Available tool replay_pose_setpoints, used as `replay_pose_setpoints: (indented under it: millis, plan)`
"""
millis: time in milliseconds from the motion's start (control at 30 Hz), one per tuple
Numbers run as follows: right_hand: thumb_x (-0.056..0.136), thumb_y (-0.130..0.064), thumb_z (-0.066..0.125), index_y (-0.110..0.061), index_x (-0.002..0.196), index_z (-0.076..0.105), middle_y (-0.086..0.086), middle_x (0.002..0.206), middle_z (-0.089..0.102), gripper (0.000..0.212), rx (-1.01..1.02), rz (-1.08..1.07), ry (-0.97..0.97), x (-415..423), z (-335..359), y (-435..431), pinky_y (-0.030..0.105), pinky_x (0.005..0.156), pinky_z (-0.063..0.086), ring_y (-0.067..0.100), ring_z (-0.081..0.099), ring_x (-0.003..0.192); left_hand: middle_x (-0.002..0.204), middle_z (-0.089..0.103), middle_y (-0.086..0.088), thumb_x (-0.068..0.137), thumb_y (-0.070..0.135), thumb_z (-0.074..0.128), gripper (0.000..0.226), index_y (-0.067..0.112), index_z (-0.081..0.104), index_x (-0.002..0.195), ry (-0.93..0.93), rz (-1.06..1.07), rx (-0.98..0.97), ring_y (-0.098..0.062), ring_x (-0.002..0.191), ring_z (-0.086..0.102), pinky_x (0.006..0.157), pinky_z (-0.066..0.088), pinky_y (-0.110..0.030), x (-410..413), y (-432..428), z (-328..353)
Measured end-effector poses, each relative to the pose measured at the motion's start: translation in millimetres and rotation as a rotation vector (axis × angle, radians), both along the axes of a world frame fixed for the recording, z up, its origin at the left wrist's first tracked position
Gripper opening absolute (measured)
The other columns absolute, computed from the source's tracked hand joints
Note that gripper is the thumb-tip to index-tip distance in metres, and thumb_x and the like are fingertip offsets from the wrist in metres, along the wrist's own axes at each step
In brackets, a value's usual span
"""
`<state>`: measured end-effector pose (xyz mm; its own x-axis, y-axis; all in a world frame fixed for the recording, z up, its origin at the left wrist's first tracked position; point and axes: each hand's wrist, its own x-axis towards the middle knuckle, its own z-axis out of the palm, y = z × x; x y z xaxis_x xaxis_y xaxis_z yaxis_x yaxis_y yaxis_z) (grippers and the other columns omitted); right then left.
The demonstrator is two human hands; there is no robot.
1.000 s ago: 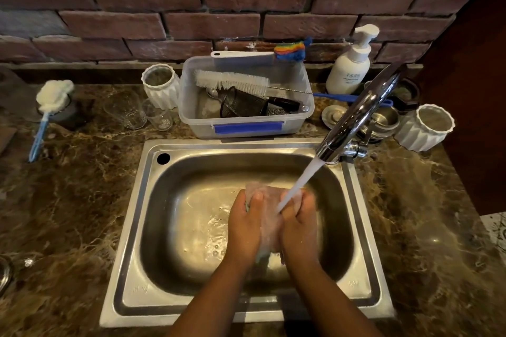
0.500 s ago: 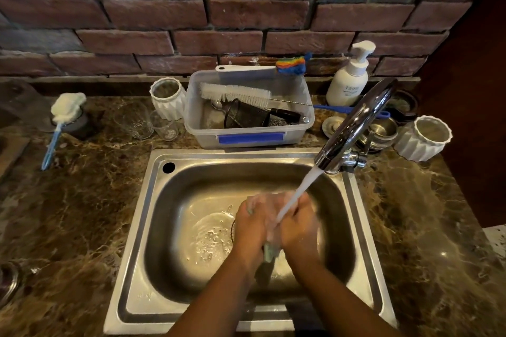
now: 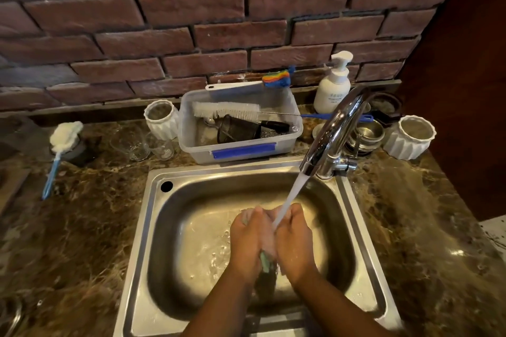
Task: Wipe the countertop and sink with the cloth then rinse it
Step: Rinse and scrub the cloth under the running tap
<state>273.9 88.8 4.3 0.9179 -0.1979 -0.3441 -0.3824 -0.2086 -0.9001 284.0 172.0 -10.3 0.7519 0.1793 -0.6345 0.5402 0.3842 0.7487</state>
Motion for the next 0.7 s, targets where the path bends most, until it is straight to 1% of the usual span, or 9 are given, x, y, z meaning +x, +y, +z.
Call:
replay_pose_setpoints:
  millis: [67, 133, 233, 300, 367, 467, 567, 633, 700]
  plan:
    - [0.1, -0.045, 0.055, -0.028, 0.098, 0.055, 0.0, 0.082, 0.073, 0.018, 0.006, 0.073, -0.072, -12, 12, 8, 0.032, 0.063, 0.061, 0.011, 0.072, 0.073, 0.083, 0.069, -0.011, 0.095, 0.039, 0.062, 0.028, 0.012, 0.07, 0.096, -0.01, -0.041, -0.011, -0.027, 0.081, 0.071, 0.073, 0.06, -0.036, -3, -2, -2]
    - [0.099, -0.051, 0.053, -0.029, 0.098, 0.057, -0.004, 0.084, 0.073, 0.022, -0.072, 0.118, -0.108, -15, 14, 8, 0.029, 0.069, 0.06, 0.007, 0.071, 0.077, 0.081, 0.065, -0.01, 0.096, 0.037, 0.059, 0.028, 0.012, 0.07, 0.095, 0.028, -0.052, -0.168, -0.024, 0.078, 0.067, 0.077, 0.056, -0.038, -13, -8, 8]
    - [0.105, -0.034, 0.046, -0.024, 0.09, 0.056, -0.002, 0.074, 0.07, 0.021, -0.04, 0.091, -0.026, -7, 5, -8, 0.024, 0.058, 0.055, 0.007, 0.067, 0.067, 0.097, 0.072, -0.004, 0.101, 0.045, 0.05, 0.034, 0.019, 0.071, 0.102, 0.079, -0.108, -0.226, -0.02, 0.089, 0.069, 0.081, 0.055, -0.039, -24, -14, 9]
    - [0.106, -0.025, 0.042, -0.021, 0.085, 0.054, -0.004, 0.072, 0.069, 0.024, -0.046, 0.068, 0.034, -2, -5, -19, 0.03, 0.055, 0.05, 0.012, 0.064, 0.066, 0.111, 0.074, -0.008, 0.097, 0.057, 0.049, 0.047, 0.018, 0.071, 0.112, 0.061, -0.132, -0.131, -0.026, 0.102, 0.07, 0.093, 0.056, -0.049, -27, -14, 2]
    - [0.104, -0.025, 0.046, -0.024, 0.087, 0.052, -0.005, 0.074, 0.068, 0.018, -0.154, 0.092, 0.014, 0, -9, -23, 0.031, 0.056, 0.051, 0.015, 0.066, 0.07, 0.111, 0.075, -0.015, 0.091, 0.064, 0.054, 0.059, 0.013, 0.069, 0.118, 0.036, -0.094, -0.052, -0.033, 0.103, 0.072, 0.096, 0.055, -0.053, -26, -11, 5]
    - [0.104, -0.027, 0.047, -0.021, 0.091, 0.054, -0.003, 0.077, 0.065, 0.015, -0.163, 0.022, -0.053, -8, 7, -17, 0.017, 0.051, 0.049, 0.003, 0.064, 0.066, 0.096, 0.077, -0.018, 0.101, 0.045, 0.054, 0.042, 0.008, 0.068, 0.114, 0.04, 0.013, -0.092, -0.03, 0.083, 0.076, 0.072, 0.06, -0.038, -15, -1, 10]
    - [0.102, -0.028, 0.052, -0.023, 0.092, 0.055, -0.004, 0.077, 0.065, 0.012, -0.054, 0.046, -0.19, -27, 25, 3, 0.016, 0.055, 0.049, -0.003, 0.062, 0.065, 0.079, 0.071, 0.0, 0.107, 0.029, 0.045, 0.039, -0.002, 0.066, 0.116, 0.008, -0.026, -0.062, -0.001, 0.065, 0.069, 0.056, 0.052, -0.017, -8, -1, -1]
    - [0.101, -0.034, 0.054, -0.028, 0.097, 0.058, -0.008, 0.086, 0.069, 0.009, -0.12, 0.106, -0.221, -29, 22, 11, 0.021, 0.069, 0.054, 0.002, 0.067, 0.08, 0.082, 0.061, 0.014, 0.11, 0.024, 0.036, 0.035, 0.005, 0.066, 0.115, -0.011, -0.097, -0.054, 0.009, 0.066, 0.064, 0.055, 0.048, -0.008, -14, -11, 4]
    - [0.1, -0.036, 0.054, -0.026, 0.094, 0.06, -0.009, 0.084, 0.069, 0.013, -0.231, 0.138, -0.188, -16, 11, 6, 0.021, 0.069, 0.054, 0.009, 0.069, 0.081, 0.083, 0.067, 0.007, 0.108, 0.031, 0.041, 0.034, 0.021, 0.072, 0.097, 0.03, -0.1, -0.045, -0.007, 0.085, 0.069, 0.069, 0.053, -0.018, -18, -15, 1]
